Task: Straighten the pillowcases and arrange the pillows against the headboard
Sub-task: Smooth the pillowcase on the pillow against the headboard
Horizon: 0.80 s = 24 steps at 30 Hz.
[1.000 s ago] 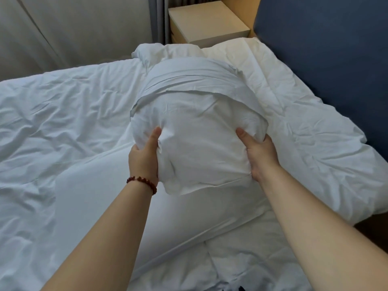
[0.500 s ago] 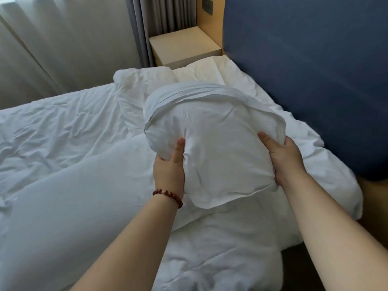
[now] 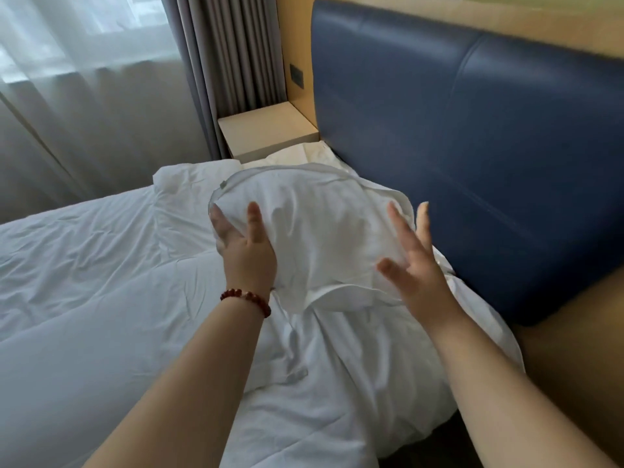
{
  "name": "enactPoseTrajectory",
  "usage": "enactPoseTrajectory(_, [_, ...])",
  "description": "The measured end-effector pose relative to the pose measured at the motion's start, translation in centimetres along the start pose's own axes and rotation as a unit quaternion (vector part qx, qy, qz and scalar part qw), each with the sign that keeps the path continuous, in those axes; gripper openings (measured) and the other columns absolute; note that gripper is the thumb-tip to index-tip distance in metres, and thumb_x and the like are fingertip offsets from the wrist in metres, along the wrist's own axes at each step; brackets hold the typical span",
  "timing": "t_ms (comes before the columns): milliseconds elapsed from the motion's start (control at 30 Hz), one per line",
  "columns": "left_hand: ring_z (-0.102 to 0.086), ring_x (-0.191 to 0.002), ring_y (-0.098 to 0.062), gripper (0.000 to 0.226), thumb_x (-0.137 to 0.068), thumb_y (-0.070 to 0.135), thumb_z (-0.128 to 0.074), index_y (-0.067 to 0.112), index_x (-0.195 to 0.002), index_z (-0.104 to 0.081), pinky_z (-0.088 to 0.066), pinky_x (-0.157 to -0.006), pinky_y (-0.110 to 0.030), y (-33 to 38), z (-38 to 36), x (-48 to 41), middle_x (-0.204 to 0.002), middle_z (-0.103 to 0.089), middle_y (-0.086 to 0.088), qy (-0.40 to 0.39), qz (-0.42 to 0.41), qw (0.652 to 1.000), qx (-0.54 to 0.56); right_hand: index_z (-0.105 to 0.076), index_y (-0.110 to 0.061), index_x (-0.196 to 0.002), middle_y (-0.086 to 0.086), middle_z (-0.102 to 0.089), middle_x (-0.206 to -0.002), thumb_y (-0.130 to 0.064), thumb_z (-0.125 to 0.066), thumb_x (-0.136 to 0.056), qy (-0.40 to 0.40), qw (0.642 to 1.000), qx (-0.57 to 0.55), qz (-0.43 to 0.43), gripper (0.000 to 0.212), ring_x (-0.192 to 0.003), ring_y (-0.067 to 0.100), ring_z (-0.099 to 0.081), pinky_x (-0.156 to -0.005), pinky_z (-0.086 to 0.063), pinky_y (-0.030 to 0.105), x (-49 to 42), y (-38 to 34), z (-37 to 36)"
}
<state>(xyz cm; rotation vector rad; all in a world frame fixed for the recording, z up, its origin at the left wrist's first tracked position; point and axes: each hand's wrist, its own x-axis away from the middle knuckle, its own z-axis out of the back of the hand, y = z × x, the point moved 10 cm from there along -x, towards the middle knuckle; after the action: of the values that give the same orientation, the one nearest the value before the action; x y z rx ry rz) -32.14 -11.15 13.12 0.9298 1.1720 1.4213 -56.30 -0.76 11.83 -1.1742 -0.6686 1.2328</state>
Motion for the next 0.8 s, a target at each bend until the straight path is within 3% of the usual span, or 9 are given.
enactPoseTrajectory(100, [0.001,-0.152,-0.022,0.066,-0.101,0.055,-0.027,0.035,-0.155,0.003,-0.008,-0.123,-0.047,1.6,-0.9,-0.7,-0.164,-0.004,0.009,-0.073,-0.070,0.994,-0.033,-0.026,-0.060,-0.143,-0.026,0.017,-0.158,-0.082,-0.069,-0.052,-0.033,0.999,0.032,0.014,0.103,-0.146,-0.003,0.010,-0.113,-0.021,0.024,-0.8,-0.5,-1.3])
enactPoseTrajectory(200, [0.005,-0.152,-0.017,0.078,-0.090,0.067,-0.023,0.033,-0.156,0.001,-0.004,-0.123,-0.044,2.6,-1.6,-1.5,-0.159,-0.007,0.019,-0.148,-0.098,0.983,-0.054,-0.038,-0.057,-0.138,-0.021,-0.004,-0.160,-0.073,-0.075,-0.055,0.033,0.998,0.056,-0.002,0.092,-0.148,0.002,-0.005,-0.117,-0.022,0.032,-3.3,-0.8,-0.5])
enactPoseTrajectory(267, [-0.002,-0.150,-0.007,0.082,-0.087,0.068,-0.021,0.029,-0.157,-0.003,-0.007,-0.124,-0.036,3.5,-1.4,-2.1,-0.162,-0.007,0.015,-0.162,-0.129,0.976,-0.067,-0.045,-0.050,-0.137,-0.016,-0.015,-0.159,-0.073,-0.073,-0.057,0.071,0.996,0.059,-0.011,0.087,-0.147,0.004,-0.014,-0.118,-0.023,0.035,-5.3,-1.0,0.4])
enactPoseTrajectory(333, [-0.012,-0.143,0.001,0.085,-0.086,0.071,-0.016,0.024,-0.157,-0.010,-0.010,-0.118,-0.023,4.3,-0.6,-3.1,-0.163,-0.015,0.007,-0.129,-0.168,0.970,-0.123,-0.050,-0.046,-0.136,-0.014,-0.020,-0.159,-0.072,-0.070,-0.057,0.086,0.994,0.070,-0.014,0.086,-0.145,0.006,-0.019,-0.118,-0.024,0.034,-7.5,-1.0,1.0])
enactPoseTrajectory(367, [-0.018,-0.140,-0.003,0.086,-0.086,0.072,-0.011,0.023,-0.157,-0.015,-0.012,-0.114,-0.022,5.0,-0.3,-3.6,-0.161,-0.023,0.003,-0.087,-0.196,0.959,-0.187,-0.051,-0.045,-0.135,-0.014,-0.022,-0.159,-0.072,-0.068,-0.057,0.086,0.993,0.080,-0.010,0.085,-0.144,0.007,-0.020,-0.116,-0.023,0.030,-8.7,-1.1,1.1])
enactPoseTrajectory(467, [-0.029,-0.133,-0.028,0.082,-0.090,0.072,-0.011,0.022,-0.149,-0.039,-0.019,-0.113,-0.039,8.9,-0.4,-3.4,-0.147,-0.036,-0.013,0.059,-0.304,0.888,-0.340,-0.051,-0.043,-0.136,-0.012,-0.024,-0.158,-0.075,-0.061,-0.057,0.069,0.992,0.103,0.011,0.086,-0.143,0.010,-0.021,-0.107,-0.021,0.023,-12.6,-1.6,1.2])
enactPoseTrajectory(567, [-0.030,-0.143,-0.037,0.080,-0.090,0.075,-0.024,0.021,-0.143,-0.050,-0.022,-0.116,-0.048,12.0,-5.0,-3.3,-0.150,-0.039,-0.018,0.060,-0.428,0.808,-0.399,-0.048,-0.043,-0.138,-0.010,-0.023,-0.159,-0.085,-0.050,-0.057,0.052,0.991,0.121,0.026,0.092,-0.144,0.016,-0.023,-0.109,-0.026,0.029,-16.8,-1.3,0.9])
enactPoseTrajectory(700, [-0.026,-0.146,-0.028,0.088,-0.084,0.082,-0.023,0.025,-0.147,-0.042,-0.021,-0.118,-0.048,11.7,-9.4,-8.5,-0.155,-0.038,-0.005,0.000,-0.369,0.819,-0.439,-0.031,-0.050,-0.145,-0.011,-0.019,-0.160,-0.097,-0.018,-0.063,0.032,0.979,0.203,0.007,0.095,-0.142,0.032,-0.021,-0.109,-0.028,0.051,-22.6,0.8,1.4])
enactPoseTrajectory(800, [-0.030,-0.144,-0.024,0.078,-0.083,0.078,-0.033,0.031,-0.145,-0.045,-0.019,-0.117,-0.039,12.0,-11.9,-11.0,-0.154,-0.040,0.001,-0.005,-0.348,0.828,-0.440,-0.022,-0.054,-0.146,-0.012,-0.017,-0.160,-0.094,0.001,-0.065,0.040,0.957,0.287,0.002,0.094,-0.135,0.037,-0.027,-0.107,-0.026,0.055,-25.6,2.2,2.7])
